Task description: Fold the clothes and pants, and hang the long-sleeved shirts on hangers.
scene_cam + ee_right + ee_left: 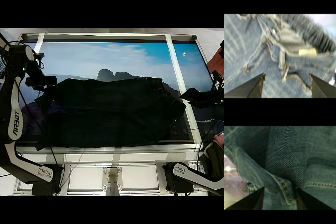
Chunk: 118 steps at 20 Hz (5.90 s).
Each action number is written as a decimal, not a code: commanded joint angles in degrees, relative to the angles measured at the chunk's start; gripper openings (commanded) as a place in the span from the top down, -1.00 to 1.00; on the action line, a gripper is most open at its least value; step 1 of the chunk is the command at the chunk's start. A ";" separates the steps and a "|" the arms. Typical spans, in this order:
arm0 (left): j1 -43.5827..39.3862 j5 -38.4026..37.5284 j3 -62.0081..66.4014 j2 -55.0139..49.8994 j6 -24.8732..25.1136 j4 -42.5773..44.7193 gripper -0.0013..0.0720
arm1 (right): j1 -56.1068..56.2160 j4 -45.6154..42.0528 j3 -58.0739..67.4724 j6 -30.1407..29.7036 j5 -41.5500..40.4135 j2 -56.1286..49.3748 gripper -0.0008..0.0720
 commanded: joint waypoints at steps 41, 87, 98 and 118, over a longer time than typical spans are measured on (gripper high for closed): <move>17.16 3.15 -1.36 9.38 2.29 -4.02 -0.46 | 1.09 -25.62 54.64 23.91 9.35 -43.69 0.79; 35.82 15.89 -68.57 32.17 31.80 -12.39 -0.36 | -11.37 -19.15 8.22 -1.18 15.04 -3.91 -0.40; 35.80 13.05 -65.31 32.22 31.39 -10.43 0.89 | -11.37 -22.67 8.22 -3.50 14.45 -4.52 -0.40; 35.95 15.56 -49.22 36.06 28.81 -11.19 0.89 | -11.41 -18.08 -10.45 -31.43 15.32 -12.02 0.72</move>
